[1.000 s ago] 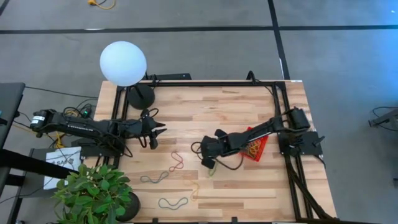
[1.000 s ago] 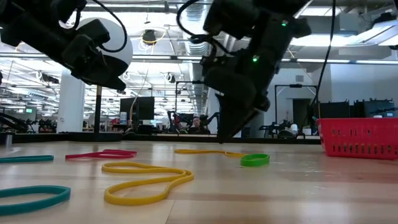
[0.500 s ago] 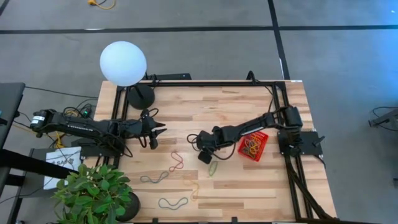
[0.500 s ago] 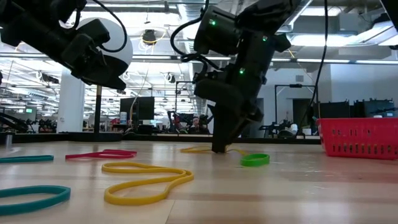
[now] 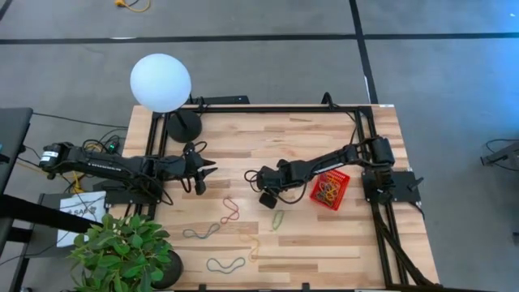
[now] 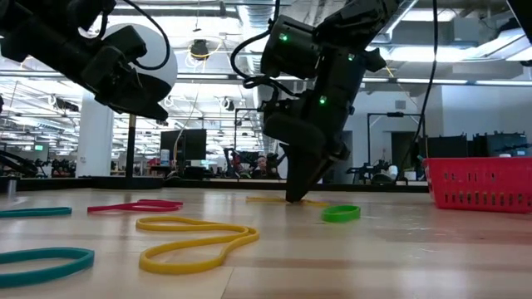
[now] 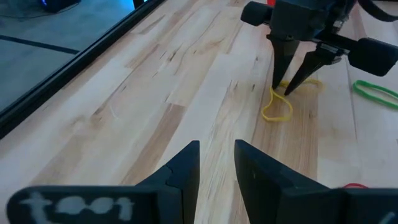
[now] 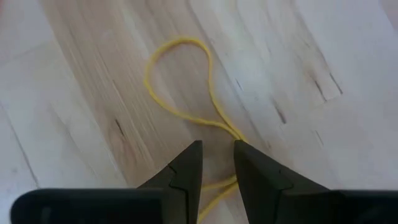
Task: Pick and place rubber bands into bin
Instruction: Put the yellow rubber band into the basket
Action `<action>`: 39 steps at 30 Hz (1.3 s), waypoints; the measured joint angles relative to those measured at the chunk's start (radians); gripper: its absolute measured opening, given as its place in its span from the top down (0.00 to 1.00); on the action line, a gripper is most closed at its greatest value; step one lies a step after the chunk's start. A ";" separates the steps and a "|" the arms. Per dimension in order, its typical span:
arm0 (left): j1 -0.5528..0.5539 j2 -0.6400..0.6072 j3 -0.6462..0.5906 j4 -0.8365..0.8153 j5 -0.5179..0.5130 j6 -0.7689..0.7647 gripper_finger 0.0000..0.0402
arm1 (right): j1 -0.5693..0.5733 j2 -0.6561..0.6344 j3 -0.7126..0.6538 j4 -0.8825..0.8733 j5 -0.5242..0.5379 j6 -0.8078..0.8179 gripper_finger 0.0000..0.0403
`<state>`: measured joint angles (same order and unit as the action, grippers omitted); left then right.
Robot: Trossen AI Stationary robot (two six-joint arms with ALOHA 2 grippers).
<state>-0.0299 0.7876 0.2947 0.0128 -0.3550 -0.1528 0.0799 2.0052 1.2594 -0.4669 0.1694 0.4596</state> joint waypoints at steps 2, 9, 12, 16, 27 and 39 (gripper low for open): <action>0.000 0.000 0.000 0.000 0.000 0.000 0.77 | 0.001 0.000 0.000 0.000 -0.003 0.000 0.78; 0.000 0.000 0.000 0.000 0.000 0.001 0.77 | 0.002 0.000 0.000 0.000 0.050 -0.041 0.78; 0.000 0.000 0.000 0.000 0.000 0.000 0.77 | -0.008 -0.001 0.000 -0.011 0.060 -0.047 0.78; 0.000 0.000 0.000 0.000 0.000 0.000 0.77 | -0.030 -0.004 -0.005 -0.035 0.033 -0.008 0.78; 0.000 0.000 0.000 -0.001 0.000 0.000 0.77 | -0.103 -0.008 -0.102 0.119 -0.133 -0.027 0.81; 0.000 0.000 0.000 -0.007 0.000 0.000 0.77 | -0.066 -0.018 -0.028 0.129 -0.053 -0.140 0.97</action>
<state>-0.0296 0.7879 0.2951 0.0059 -0.3550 -0.1524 0.0136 1.9873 1.2311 -0.3380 0.1168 0.3200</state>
